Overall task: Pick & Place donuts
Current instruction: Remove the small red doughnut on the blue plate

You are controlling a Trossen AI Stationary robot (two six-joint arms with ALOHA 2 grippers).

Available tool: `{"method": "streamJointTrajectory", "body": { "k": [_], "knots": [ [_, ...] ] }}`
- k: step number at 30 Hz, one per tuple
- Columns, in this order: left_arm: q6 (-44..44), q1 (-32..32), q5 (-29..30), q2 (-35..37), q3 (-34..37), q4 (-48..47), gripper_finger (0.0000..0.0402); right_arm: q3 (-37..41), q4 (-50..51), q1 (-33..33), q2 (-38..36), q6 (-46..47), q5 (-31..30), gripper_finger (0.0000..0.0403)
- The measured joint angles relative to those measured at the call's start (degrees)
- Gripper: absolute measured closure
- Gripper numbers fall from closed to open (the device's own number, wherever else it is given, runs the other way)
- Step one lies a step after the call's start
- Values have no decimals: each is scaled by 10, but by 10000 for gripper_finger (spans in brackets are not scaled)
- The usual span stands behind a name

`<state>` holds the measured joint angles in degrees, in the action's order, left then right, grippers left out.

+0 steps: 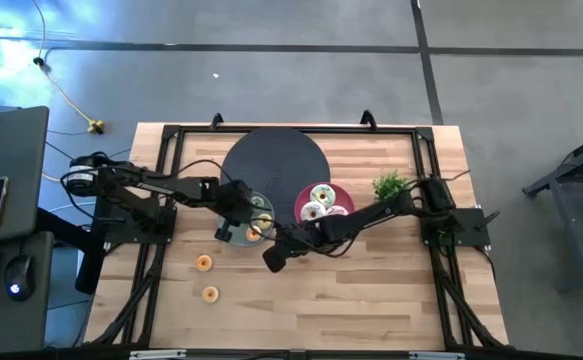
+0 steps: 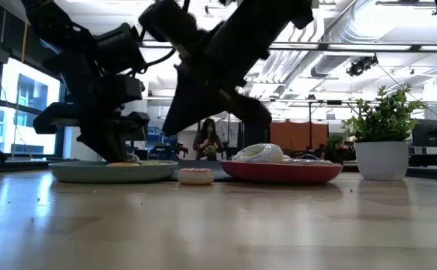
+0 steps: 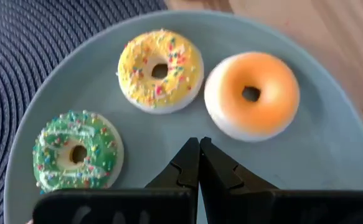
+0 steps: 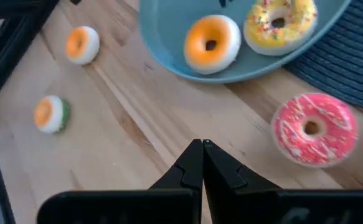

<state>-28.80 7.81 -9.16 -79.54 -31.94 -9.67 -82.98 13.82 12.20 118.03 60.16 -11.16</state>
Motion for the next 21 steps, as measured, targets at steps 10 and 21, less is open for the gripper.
{"method": "streamJointTrajectory", "body": {
  "k": [10, 21],
  "knots": [
    [11, -23, -11, -33, -1, 34, 402, 3, -26, -29, 32, 1, 9, 403],
    [28, -22, -21, -37, 0, 53, 402, 2, -58, -33, 73, 11, 53, 403]
  ]
}}
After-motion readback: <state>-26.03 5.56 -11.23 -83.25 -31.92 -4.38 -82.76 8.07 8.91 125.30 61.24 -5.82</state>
